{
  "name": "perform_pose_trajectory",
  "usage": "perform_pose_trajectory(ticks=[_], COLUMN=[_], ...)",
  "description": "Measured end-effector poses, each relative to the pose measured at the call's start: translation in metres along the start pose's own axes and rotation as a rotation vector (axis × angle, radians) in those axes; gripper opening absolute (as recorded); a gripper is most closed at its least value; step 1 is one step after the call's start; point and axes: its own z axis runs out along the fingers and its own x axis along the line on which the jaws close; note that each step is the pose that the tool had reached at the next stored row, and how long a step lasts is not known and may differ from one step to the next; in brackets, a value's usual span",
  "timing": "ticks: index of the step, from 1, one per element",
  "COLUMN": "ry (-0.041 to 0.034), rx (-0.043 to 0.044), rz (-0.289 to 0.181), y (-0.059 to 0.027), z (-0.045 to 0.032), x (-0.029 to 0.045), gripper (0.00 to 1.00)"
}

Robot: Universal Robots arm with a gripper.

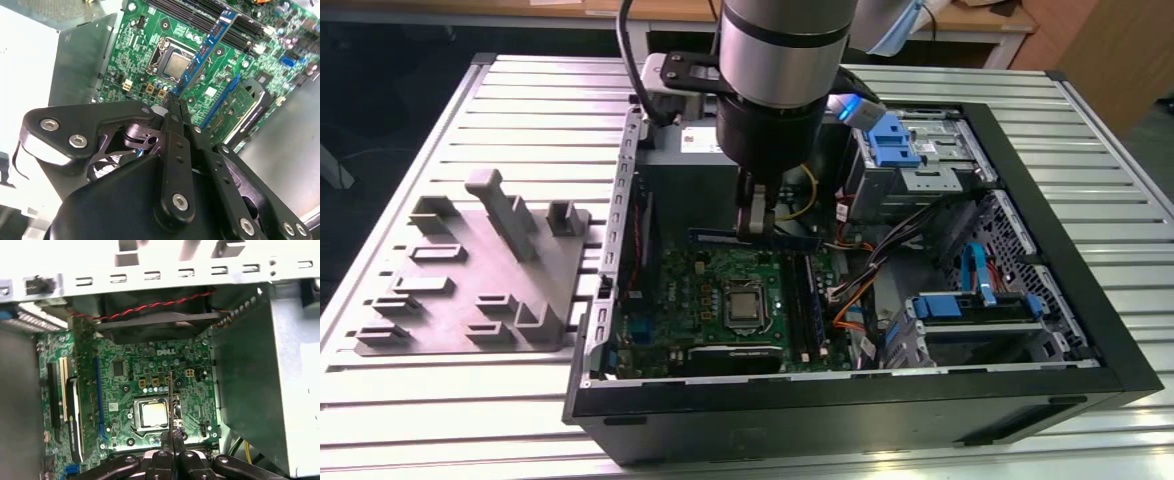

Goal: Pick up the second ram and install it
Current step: 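Insert the second ram into the second slot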

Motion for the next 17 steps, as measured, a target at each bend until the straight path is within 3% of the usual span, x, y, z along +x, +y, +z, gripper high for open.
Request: perform_pose_trajectory(ticks=[17], ry=[-0.0149], rx=[0.0081], rz=[0.308], y=[-0.0001], z=[0.0022], x=[0.0001], gripper=[0.11])
